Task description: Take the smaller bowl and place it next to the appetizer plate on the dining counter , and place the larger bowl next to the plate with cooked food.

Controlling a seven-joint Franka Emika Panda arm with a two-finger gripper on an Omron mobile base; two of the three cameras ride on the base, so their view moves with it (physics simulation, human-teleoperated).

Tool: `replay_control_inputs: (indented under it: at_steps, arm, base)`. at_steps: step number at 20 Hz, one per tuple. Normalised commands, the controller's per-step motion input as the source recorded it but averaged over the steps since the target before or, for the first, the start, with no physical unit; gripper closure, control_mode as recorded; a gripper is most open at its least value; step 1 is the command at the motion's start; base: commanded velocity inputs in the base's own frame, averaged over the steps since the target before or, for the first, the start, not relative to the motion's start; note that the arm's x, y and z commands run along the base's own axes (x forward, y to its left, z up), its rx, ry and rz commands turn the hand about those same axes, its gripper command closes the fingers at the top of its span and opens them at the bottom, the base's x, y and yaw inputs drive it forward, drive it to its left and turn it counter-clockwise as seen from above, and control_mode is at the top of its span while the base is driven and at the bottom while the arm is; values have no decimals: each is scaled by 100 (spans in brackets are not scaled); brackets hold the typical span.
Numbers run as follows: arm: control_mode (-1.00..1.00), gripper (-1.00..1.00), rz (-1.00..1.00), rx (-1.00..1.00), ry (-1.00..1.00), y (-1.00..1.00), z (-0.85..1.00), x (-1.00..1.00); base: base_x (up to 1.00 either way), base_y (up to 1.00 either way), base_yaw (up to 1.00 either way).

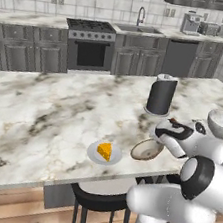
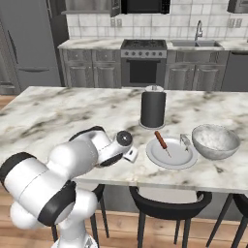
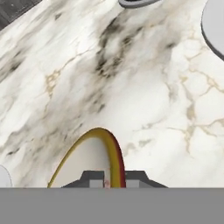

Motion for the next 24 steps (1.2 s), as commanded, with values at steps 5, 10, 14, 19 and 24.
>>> replay_control_inputs:
  at_steps: [5, 10, 14, 19, 24]
  arm:
    - [-100, 100, 0, -2, -9, 0, -31, 26]
    - [-100, 100, 0, -4, -8, 8, -33, 12]
    - [-100, 100, 1, -8, -10, 33, -35, -3]
    - [-100, 100, 1, -11, -8, 43, -14, -7]
    - [-100, 100, 0, -15, -3, 15, 10, -8]
  base:
    - [0, 0, 0]
    - [0, 0, 0]
    - [0, 0, 0]
    - [0, 0, 0]
    - [0, 0, 0]
